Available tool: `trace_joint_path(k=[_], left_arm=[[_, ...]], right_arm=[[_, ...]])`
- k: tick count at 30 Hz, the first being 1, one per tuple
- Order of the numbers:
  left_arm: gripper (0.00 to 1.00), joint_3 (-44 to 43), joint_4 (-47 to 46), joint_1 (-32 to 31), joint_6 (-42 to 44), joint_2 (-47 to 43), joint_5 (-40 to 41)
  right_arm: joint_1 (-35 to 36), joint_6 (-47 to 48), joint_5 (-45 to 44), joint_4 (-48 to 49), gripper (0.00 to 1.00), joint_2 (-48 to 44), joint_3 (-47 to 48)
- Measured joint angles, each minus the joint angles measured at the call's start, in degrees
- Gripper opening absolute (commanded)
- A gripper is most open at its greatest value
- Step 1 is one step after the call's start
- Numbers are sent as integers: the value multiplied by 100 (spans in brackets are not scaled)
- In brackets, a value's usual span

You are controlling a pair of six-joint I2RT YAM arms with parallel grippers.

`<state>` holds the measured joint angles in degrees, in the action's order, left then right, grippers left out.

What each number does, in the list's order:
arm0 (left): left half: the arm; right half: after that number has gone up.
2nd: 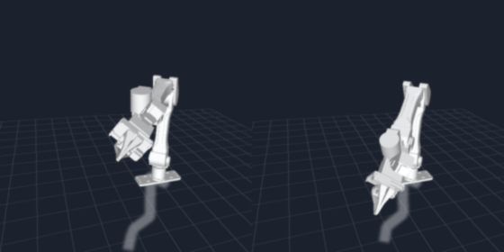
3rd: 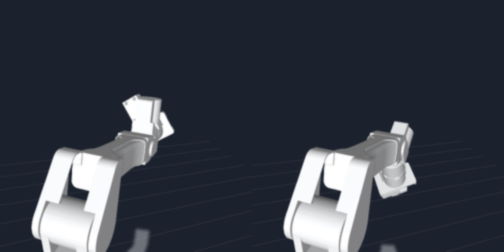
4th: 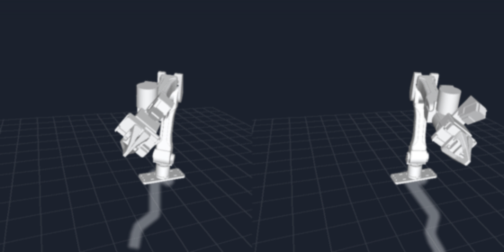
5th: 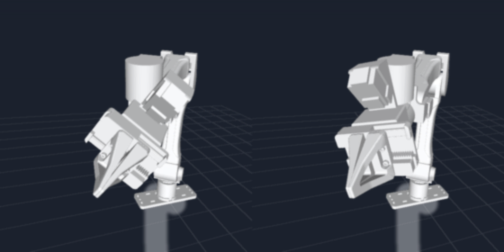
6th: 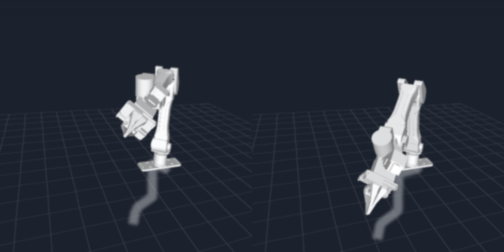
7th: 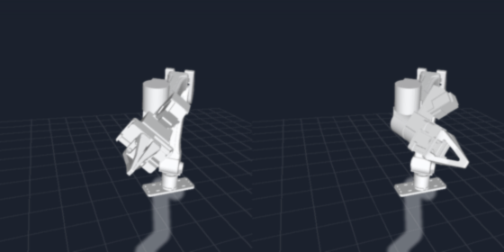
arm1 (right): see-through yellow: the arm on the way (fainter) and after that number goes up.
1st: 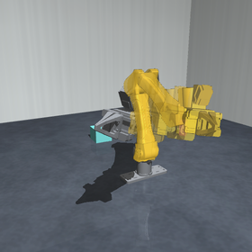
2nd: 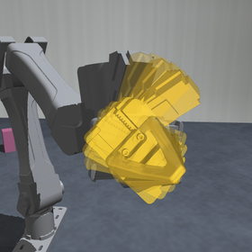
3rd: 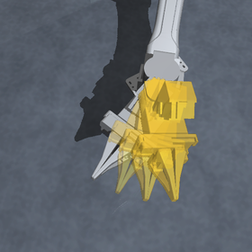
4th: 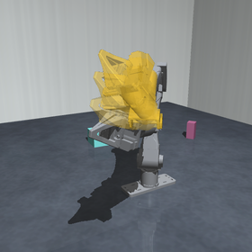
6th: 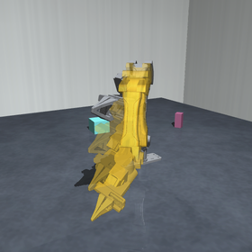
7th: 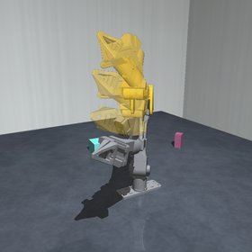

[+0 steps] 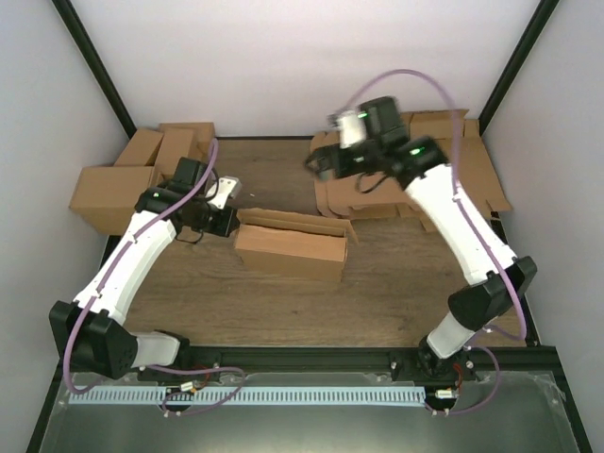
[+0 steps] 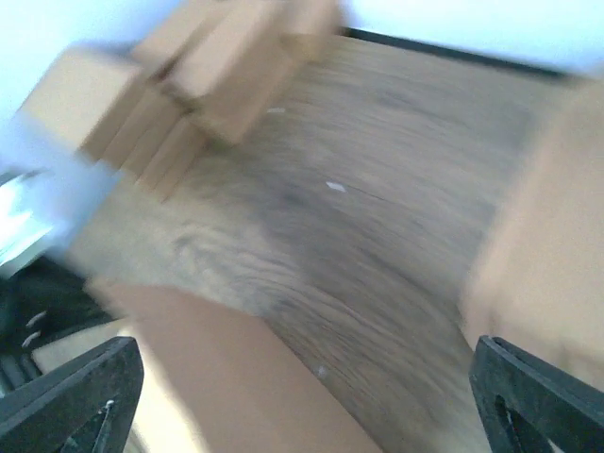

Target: Fold the paper box

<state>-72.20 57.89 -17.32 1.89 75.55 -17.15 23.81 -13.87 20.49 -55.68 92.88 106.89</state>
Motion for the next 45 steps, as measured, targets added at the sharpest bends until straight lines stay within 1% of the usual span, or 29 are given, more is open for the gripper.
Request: trace_joint_path(k=[1, 4, 6, 9, 12, 15, 18, 23, 26, 29, 36, 42, 45], left_arm=[[4, 0, 0, 0, 0, 0, 2], [4, 0, 2, -11, 0, -7, 13], [4, 0, 9, -24, 2, -28, 31], [4, 2, 48, -39, 11, -74, 42], [4, 17, 55, -48, 28, -98, 46], [4, 42, 48, -52, 31, -116, 44], [4, 44, 46, -59, 31, -116, 44], [4, 44, 42, -61, 31, -116, 44], [4, 44, 44, -63, 31, -116, 42], [4, 44, 46, -63, 33, -116, 39], [4, 44, 50, -63, 50, -118, 39], [4, 44, 57, -72, 55, -125, 37], [4, 44, 74, -79, 52, -140, 37]], right_arm=[[544, 328, -243, 262, 100, -20, 2], [1696, 931, -450, 793, 100, 15, 7], [1971, 1244, -407, 1014, 100, 9, 33], [1818, 1440, -361, 1362, 100, -92, 15], [1659, 1591, -142, 1825, 100, -402, -269], [1768, 1958, -11, 1921, 100, -483, -236], [2094, 2441, -68, 1744, 100, -350, -153], [2675, 3158, -710, 1364, 100, -247, -479], [2837, 3504, -990, 1141, 100, -229, -743], [2850, 3768, -1167, 855, 100, -85, -752], [2828, 3838, -1207, 380, 100, 181, -726], [2828, 3738, -1683, 76, 100, 267, -745], [2822, 3696, -1749, -103, 100, 391, -691]])
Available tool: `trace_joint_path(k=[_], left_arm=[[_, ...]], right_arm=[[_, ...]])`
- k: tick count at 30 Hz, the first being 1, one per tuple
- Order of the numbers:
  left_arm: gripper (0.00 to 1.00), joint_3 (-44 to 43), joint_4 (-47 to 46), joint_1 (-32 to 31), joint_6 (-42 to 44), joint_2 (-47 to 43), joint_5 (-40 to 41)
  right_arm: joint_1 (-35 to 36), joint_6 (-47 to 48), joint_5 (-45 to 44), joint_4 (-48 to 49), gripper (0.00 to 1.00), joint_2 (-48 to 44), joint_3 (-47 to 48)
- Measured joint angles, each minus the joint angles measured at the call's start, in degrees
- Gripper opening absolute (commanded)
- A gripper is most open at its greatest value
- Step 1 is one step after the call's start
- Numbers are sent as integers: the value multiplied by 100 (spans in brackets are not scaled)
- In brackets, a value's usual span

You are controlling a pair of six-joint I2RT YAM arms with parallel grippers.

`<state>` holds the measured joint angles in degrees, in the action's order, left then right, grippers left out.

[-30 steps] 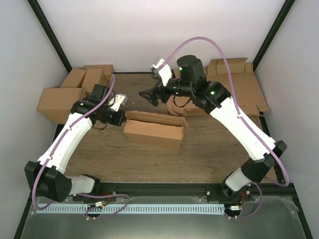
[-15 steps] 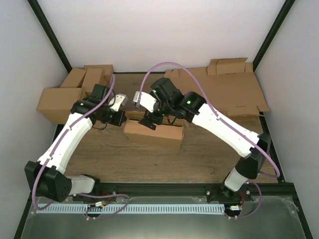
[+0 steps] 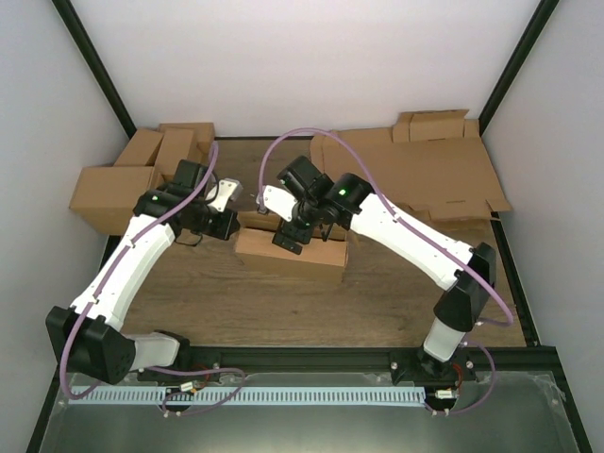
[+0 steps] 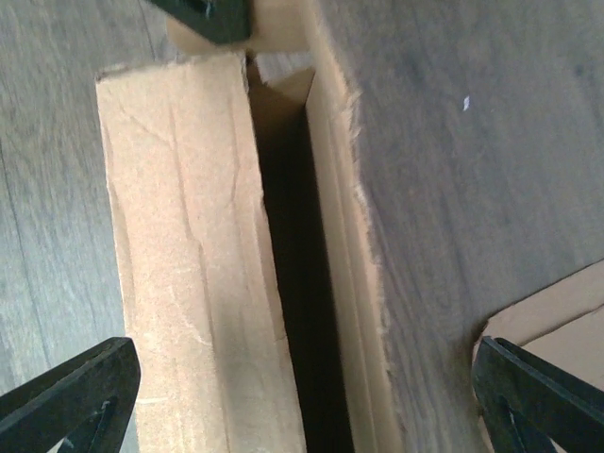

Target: Fold the paper box

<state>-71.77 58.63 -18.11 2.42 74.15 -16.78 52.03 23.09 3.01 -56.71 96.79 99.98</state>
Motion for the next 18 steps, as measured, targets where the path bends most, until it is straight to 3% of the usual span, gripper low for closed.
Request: trace_joint_path(k=[18], left_arm=[[4, 0, 52, -59, -9, -35, 2]], right_arm=[[39, -162, 138, -457, 100, 201, -9]])
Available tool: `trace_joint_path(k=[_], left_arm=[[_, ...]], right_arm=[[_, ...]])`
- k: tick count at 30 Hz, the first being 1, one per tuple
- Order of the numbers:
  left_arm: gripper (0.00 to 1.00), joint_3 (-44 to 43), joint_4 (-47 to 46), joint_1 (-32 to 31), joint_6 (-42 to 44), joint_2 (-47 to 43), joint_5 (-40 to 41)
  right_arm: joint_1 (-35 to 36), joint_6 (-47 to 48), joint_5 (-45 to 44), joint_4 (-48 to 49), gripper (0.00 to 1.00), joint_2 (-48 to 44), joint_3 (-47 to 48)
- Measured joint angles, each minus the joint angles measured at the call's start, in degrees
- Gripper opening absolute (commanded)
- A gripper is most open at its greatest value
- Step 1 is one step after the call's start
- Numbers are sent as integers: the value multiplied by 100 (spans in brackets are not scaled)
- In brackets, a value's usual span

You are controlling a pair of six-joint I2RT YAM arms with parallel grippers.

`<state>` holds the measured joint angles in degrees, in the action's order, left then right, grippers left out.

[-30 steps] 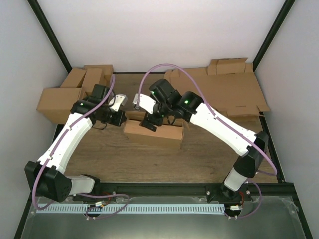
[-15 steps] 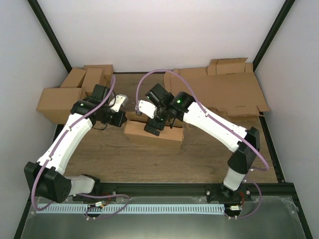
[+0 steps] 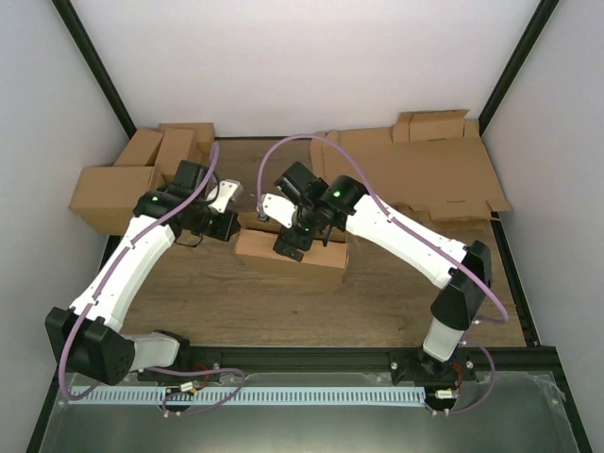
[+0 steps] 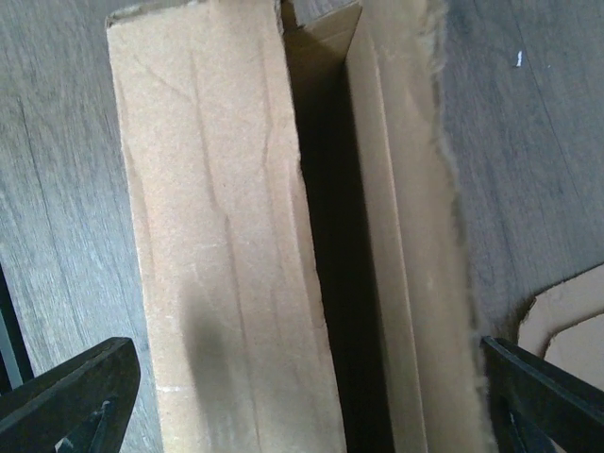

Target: Fold the paper box

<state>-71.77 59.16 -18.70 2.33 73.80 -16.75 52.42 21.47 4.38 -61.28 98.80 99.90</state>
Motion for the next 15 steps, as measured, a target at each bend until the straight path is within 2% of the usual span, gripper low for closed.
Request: trace_joint_path(k=[15], left_arm=[[4, 0, 98, -48, -94, 0, 2]], right_arm=[[26, 166, 20, 103, 100, -17, -428]])
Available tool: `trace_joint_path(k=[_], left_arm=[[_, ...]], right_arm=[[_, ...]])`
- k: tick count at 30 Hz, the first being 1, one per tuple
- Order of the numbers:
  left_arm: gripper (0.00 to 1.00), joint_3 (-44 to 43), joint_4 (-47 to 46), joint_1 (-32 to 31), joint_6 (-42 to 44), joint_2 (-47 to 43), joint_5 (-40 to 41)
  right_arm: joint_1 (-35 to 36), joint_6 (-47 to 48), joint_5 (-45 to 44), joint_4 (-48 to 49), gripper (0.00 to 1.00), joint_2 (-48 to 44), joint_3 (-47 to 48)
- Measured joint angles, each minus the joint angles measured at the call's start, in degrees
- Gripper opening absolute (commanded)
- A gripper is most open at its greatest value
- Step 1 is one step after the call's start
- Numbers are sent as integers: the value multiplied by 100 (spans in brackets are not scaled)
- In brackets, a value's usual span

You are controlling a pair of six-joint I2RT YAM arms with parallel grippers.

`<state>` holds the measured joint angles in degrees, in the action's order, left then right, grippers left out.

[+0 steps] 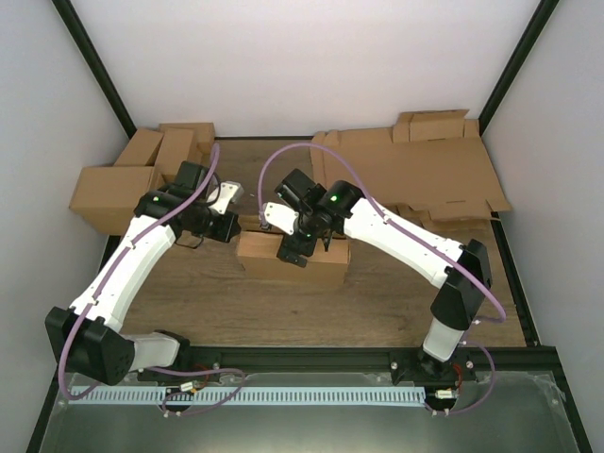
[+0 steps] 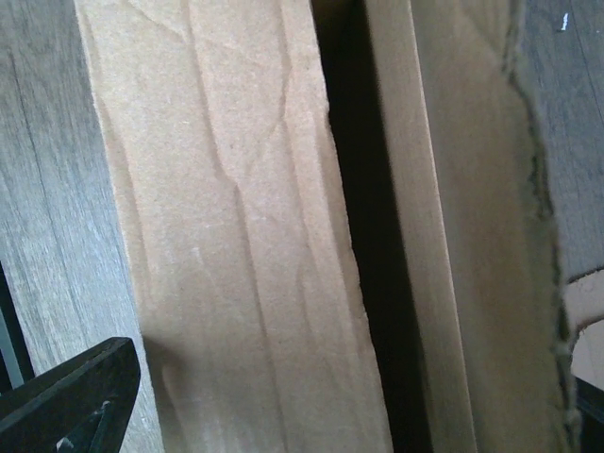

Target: Fold the paper box

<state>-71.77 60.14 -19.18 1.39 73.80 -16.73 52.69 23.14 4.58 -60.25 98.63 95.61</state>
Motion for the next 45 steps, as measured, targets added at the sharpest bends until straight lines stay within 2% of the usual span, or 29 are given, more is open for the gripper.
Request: trace_joint_path(k=[6, 10, 25, 34, 42, 45], left_arm=[[4, 0, 37, 0, -31, 0, -7], [4, -44, 146, -4, -98, 15, -42], [4, -1047, 984, -13, -970, 527, -247], [4, -1340, 1453, -4, -1228, 813, -378], [4, -1307, 1631, -4, -1231, 918, -402], [4, -1051, 1517, -4, -1274, 841, -446]], right_arm=[[2, 63, -17, 0, 100, -2, -26], [4, 149, -188, 72, 93, -2, -101], [59, 131, -605, 433, 82, -188, -328], [249, 149, -957, 483, 82, -205, -400], [264, 177, -1060, 586, 84, -205, -511], [269, 188, -1093, 645, 84, -205, -566]])
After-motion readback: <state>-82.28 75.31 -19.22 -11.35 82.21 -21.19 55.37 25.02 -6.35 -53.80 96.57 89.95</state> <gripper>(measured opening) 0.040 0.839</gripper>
